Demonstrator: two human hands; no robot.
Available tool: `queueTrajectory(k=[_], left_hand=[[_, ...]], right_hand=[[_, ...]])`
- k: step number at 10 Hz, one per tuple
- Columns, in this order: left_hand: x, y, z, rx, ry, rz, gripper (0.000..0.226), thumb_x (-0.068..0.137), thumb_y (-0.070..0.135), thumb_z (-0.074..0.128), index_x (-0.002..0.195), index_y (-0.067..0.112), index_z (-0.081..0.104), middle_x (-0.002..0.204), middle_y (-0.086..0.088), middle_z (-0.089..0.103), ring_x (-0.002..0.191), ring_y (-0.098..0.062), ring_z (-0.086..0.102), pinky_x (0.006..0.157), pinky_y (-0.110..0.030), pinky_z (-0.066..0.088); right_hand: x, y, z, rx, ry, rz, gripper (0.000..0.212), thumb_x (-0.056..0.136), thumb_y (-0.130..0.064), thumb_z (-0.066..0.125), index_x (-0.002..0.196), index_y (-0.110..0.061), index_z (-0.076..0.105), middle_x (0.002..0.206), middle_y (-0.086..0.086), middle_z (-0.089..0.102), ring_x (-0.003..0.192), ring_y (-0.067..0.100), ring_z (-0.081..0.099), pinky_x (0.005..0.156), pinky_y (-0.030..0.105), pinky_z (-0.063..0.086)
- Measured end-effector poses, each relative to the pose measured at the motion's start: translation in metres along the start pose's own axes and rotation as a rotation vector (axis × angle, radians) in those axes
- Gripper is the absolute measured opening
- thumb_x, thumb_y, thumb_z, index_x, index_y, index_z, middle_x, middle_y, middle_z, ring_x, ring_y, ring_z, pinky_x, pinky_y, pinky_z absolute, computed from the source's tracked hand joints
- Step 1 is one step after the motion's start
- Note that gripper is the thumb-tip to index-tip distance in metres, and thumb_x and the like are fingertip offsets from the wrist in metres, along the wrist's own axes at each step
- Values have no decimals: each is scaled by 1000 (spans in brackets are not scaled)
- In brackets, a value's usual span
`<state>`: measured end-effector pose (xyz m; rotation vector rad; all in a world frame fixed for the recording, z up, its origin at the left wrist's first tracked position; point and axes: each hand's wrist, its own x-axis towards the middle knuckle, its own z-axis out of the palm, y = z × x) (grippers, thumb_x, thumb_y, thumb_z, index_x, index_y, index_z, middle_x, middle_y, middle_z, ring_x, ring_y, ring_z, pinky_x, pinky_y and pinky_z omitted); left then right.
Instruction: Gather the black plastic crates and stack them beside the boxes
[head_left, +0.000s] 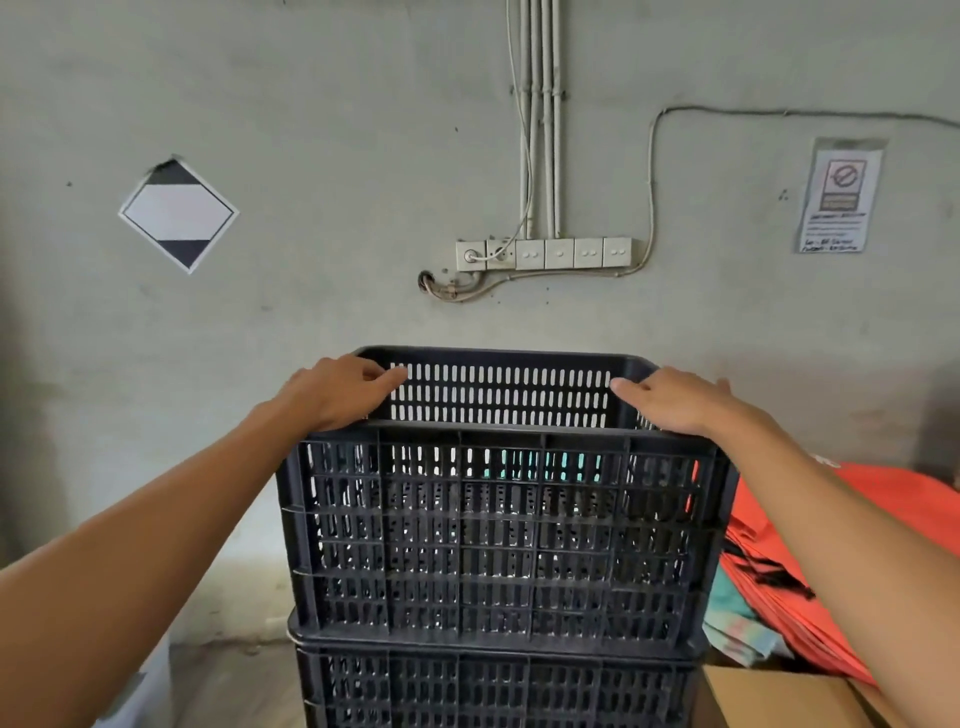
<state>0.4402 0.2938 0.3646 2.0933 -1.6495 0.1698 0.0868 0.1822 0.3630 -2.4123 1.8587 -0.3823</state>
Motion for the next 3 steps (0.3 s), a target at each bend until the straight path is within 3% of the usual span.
queueTrajectory(k=[1,2,3], left_hand=[[-14,39,12,-102,-56,127,69,91,70,24,111,21,69,66,3,64,63,-13,60,89,-42,53],[-25,72,26,4,-73,155,66,91,68,20,115,28,66,81,5,66,78,-18,64,97,-47,48],[-42,81,34,92,181,143,56,96,56,20,93,28,68,68,8,64,82,-22,67,111,-50,29]], right_hand=[[-13,-43,11,130,21,-132,48,97,-58,28,61,-26,24,68,-7,34,59,11,35,82,40,28],[-26,-80,20,111,94,-217,42,102,-28,33,61,-19,34,67,-2,37,59,14,44,75,35,43],[-45,-87,31,33,408,-227,39,103,-21,29,74,-13,54,73,0,57,77,22,60,110,56,34]])
